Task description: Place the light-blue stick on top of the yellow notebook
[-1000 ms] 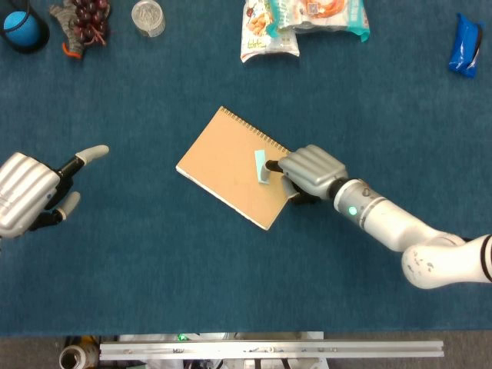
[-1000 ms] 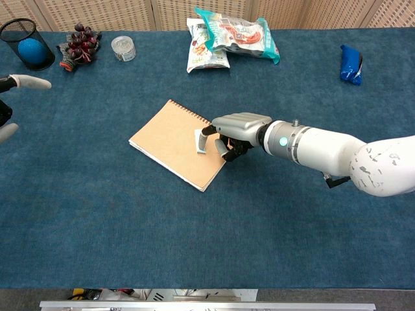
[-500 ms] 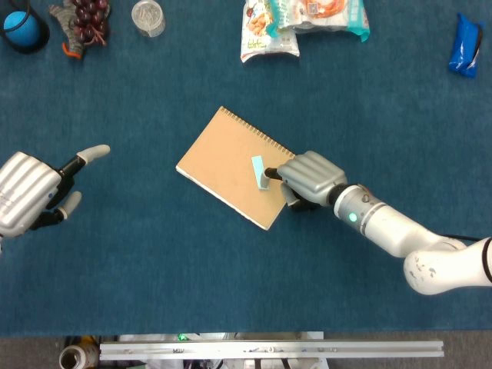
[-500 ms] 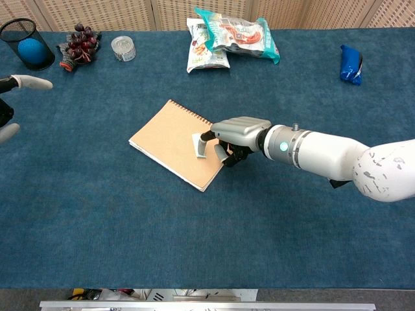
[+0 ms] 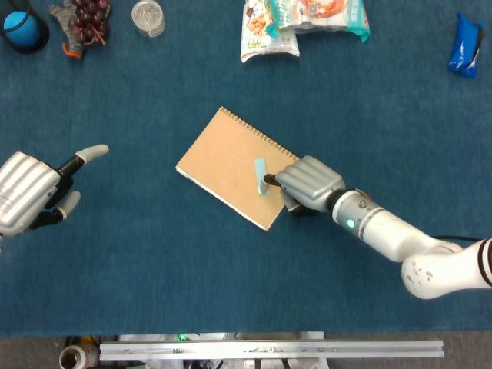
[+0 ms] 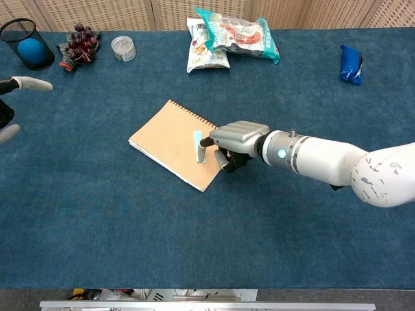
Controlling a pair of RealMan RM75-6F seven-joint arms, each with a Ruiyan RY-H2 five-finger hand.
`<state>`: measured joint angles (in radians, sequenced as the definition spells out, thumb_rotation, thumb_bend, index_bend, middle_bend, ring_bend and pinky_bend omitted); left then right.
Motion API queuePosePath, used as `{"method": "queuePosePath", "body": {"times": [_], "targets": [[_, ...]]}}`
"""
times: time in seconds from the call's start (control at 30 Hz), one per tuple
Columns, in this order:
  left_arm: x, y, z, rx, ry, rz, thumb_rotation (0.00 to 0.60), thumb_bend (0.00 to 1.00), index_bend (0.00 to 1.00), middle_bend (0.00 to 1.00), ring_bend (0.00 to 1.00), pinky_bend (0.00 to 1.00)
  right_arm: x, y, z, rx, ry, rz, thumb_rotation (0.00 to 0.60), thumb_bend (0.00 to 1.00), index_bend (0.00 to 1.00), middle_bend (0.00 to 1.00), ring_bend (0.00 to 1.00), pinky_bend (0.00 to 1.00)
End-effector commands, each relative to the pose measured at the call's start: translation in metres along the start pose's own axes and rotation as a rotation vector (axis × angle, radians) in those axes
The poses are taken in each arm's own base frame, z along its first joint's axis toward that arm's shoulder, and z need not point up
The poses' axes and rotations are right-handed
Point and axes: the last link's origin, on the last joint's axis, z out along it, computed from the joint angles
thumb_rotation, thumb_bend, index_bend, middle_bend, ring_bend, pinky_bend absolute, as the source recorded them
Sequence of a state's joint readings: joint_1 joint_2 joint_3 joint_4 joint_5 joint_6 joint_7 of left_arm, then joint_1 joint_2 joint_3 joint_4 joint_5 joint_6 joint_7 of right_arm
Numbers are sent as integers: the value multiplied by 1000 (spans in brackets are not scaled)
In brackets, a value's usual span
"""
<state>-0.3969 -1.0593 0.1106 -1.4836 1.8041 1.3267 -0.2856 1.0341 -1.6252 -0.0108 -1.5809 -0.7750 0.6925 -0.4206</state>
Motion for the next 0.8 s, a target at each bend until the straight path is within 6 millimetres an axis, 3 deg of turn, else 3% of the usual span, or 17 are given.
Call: {"method": "queuePosePath", "body": {"times": [0.03,0.8], "targets": [[0,0,0,1,2,-1,600,459,127,836,914,872,1,-2,-1,2,9,1,600,1000,312,1000,1000,1000],[0,-2,-2,8,1,-3,600,460,116,835,913,873,4,-5,-9,13,32,6,600,1000,312,1000,1000,1000]]}}
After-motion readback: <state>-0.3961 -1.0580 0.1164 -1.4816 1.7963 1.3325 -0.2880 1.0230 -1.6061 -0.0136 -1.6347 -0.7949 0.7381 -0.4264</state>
